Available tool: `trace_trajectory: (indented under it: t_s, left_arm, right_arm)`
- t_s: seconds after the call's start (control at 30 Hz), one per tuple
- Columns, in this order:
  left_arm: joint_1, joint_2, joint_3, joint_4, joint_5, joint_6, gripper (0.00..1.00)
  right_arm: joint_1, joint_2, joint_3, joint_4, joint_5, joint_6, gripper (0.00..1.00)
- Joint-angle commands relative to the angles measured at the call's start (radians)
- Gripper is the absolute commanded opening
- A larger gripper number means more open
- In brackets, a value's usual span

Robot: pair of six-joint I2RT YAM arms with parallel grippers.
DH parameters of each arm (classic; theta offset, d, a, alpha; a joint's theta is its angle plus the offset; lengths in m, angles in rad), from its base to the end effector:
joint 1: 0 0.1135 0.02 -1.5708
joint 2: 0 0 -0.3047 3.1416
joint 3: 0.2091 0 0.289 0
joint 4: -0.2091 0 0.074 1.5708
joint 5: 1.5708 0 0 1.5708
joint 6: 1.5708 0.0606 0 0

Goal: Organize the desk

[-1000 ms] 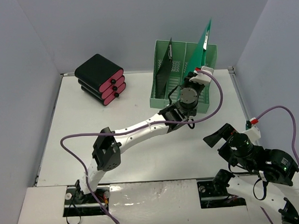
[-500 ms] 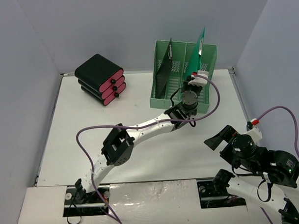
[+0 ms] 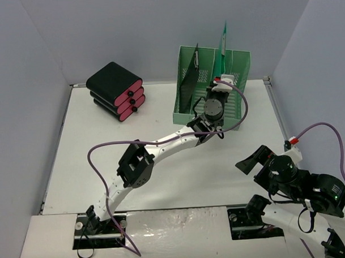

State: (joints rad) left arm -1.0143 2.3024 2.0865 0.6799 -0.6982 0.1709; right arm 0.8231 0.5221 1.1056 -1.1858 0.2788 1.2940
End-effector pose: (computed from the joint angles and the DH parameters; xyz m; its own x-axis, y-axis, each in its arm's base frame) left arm 0.3607 -0.5061 0.3922 0.2919 -0.2226 -0.9302 0.3015 0.9444 -0.1314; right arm 0.0583 0.0383 0.3963 -0.6350 0.6753 -0.3752 0.2201 0.6237 0.7501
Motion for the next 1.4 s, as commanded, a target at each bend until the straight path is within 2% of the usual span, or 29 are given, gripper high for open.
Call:
trace_trajectory:
  t_s: [0.0, 0.2, 0.6, 0.83, 1.3, 1.37]
  left_arm:
    - [0.007, -0.007, 0.120, 0.125, 0.052, -0.038, 0.00]
    - [0.008, 0.041, 0.181, 0.110, 0.070, -0.051, 0.00]
    - [0.022, 0.100, 0.178, 0.128, 0.084, -0.082, 0.00]
    - [0.023, 0.095, 0.127, 0.106, 0.069, -0.112, 0.00]
    - [0.022, 0.057, -0.087, 0.082, 0.067, -0.239, 0.00]
    - [0.022, 0.051, -0.095, 0.067, 0.079, -0.245, 0.22]
  right_arm:
    - [-0.011, 0.030, 0.039, 0.000, 0.002, -0.015, 1.00]
    - [-0.020, 0.019, 0.037, 0.000, -0.011, -0.024, 1.00]
    - [-0.023, 0.027, 0.031, 0.000, -0.016, -0.044, 1.00]
    - [-0.022, 0.030, 0.027, 0.002, -0.015, -0.044, 1.00]
    - [-0.025, 0.024, 0.035, 0.009, -0.004, -0.027, 1.00]
    - [-0.027, 0.025, 0.031, 0.011, -0.004, -0.027, 1.00]
